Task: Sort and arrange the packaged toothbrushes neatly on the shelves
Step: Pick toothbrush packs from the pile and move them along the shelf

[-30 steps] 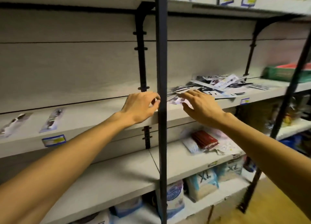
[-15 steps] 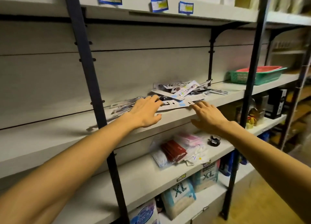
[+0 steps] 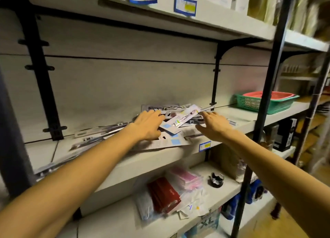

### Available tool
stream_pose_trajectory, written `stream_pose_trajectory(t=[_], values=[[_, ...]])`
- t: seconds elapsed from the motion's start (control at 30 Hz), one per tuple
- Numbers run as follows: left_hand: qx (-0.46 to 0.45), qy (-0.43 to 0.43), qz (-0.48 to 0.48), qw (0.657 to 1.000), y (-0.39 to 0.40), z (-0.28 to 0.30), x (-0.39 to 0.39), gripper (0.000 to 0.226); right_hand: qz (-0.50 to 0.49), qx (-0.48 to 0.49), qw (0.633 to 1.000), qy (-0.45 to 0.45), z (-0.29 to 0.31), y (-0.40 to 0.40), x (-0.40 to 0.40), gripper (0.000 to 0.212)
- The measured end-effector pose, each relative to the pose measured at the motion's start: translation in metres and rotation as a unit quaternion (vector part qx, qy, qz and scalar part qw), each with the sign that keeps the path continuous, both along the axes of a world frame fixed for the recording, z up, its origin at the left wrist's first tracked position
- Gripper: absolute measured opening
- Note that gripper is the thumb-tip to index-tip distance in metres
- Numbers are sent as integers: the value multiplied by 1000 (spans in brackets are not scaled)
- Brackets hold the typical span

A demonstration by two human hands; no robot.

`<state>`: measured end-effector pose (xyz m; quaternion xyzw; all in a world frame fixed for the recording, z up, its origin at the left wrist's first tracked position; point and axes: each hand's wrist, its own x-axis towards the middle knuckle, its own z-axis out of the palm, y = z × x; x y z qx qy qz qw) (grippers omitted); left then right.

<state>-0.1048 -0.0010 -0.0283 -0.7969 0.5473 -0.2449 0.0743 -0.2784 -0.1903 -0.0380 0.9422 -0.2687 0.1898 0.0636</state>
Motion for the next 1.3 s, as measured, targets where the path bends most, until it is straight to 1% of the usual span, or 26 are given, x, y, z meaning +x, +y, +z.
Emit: stream_pose_trajectory(t=[0.07, 0.13, 0.2, 0.3, 0.4, 0.47, 0.63, 0.8, 0.9, 0.97, 1.03, 1.07, 1.13, 1.2, 1.3], values=[[1, 5, 8, 1000, -13, 2, 14, 51, -8, 61, 998, -26, 1, -15, 17, 54], [-2, 16, 16, 1000, -23, 2, 26, 53, 2, 150, 987, -66, 1, -28, 34, 56], [15, 19, 21, 1000, -32, -1, 37, 55, 6, 187, 979, -75, 1, -43, 48, 61], [35, 18, 24, 999, -42, -4, 52, 49, 2, 189, 979, -74, 1, -65, 66, 66], [18, 18, 7, 1000, -49, -9, 63, 34, 4, 157, 985, -74, -1, -92, 80, 58], [9, 8, -2, 1000, -53, -13, 67, 26, 8, 151, 986, -71, -3, -110, 88, 56], [16, -10, 6, 1000, -61, -15, 74, 29, 14, 168, 984, -63, -8, -147, 109, 72], [-22, -10, 41, 999, -74, -6, 72, 26, 52, 193, 979, -32, -12, -176, 130, 81], [-76, -6, 82, 994, -79, 4, 71, 24, 67, 196, 978, -36, -10, -186, 137, 83], [-120, 21, 112, 986, -79, 7, 66, 23, 85, 203, 973, -63, -7, -190, 139, 76], [-147, 48, 133, 979, -78, 9, 60, 20, 120, 235, 958, -111, -4, -192, 141, 68], [-159, 58, 143, 975, -77, 10, 57, 19, 138, 254, 947, -138, -2, -192, 142, 71], [-189, 72, 160, 966, -74, 14, 51, 19, 173, 270, 926, -201, 4, -190, 142, 83], [-233, 90, 168, 954, -71, 20, 48, 19, 219, 251, 905, -263, 12, -186, 140, 89], [-307, 131, 176, 926, -65, 33, 42, 27, 289, 212, 867, -346, 32, -173, 133, 88]])
